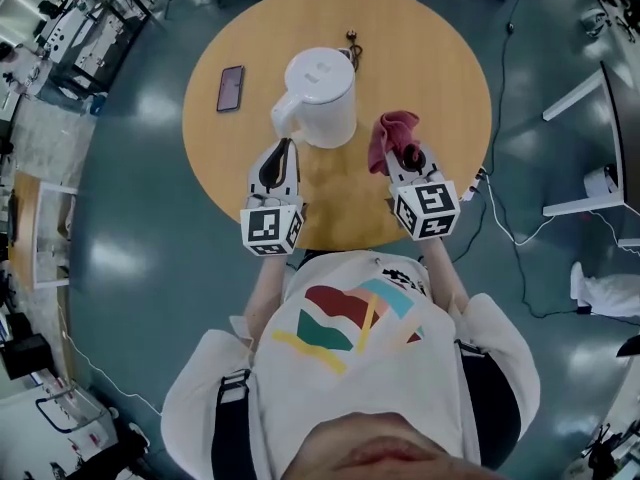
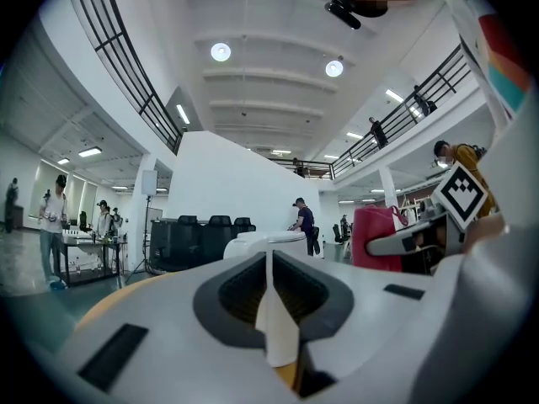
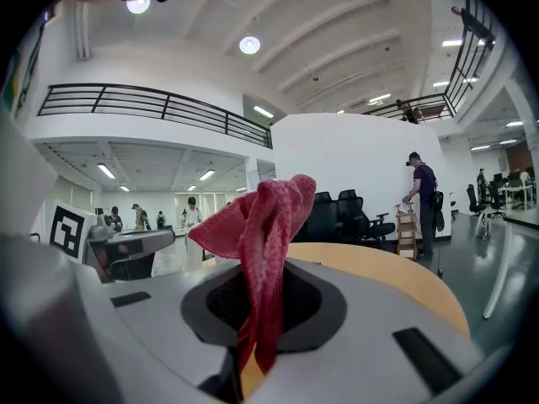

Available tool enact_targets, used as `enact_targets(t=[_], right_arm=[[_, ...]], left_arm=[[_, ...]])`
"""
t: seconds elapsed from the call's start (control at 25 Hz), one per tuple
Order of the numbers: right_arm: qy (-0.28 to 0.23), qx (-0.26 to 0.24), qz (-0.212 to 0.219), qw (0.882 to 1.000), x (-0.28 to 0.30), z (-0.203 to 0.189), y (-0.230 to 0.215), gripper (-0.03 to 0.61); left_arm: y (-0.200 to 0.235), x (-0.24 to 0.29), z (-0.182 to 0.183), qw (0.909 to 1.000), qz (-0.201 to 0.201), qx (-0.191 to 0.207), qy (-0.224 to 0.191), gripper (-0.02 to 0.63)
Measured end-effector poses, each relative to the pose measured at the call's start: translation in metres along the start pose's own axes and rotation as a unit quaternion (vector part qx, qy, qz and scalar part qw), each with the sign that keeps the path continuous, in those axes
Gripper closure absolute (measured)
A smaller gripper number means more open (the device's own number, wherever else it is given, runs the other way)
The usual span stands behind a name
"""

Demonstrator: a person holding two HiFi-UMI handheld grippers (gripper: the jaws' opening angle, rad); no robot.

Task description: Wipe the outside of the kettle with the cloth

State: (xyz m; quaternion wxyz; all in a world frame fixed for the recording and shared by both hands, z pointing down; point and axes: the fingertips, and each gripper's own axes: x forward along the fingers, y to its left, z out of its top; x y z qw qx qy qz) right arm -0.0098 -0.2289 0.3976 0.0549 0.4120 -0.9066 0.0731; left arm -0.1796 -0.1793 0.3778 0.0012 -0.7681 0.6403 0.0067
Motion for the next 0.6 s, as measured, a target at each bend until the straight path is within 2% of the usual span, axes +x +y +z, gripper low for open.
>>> enact_targets(t=[0.6], right_arm=[[0.013,-0.006,-0.012,1.0,-0.022,-0.019,-0.008,0.539]], left_arm=[[-0.021,0.002,-0.023,0.9995,-0.022,-0.012,0.019,0.546]])
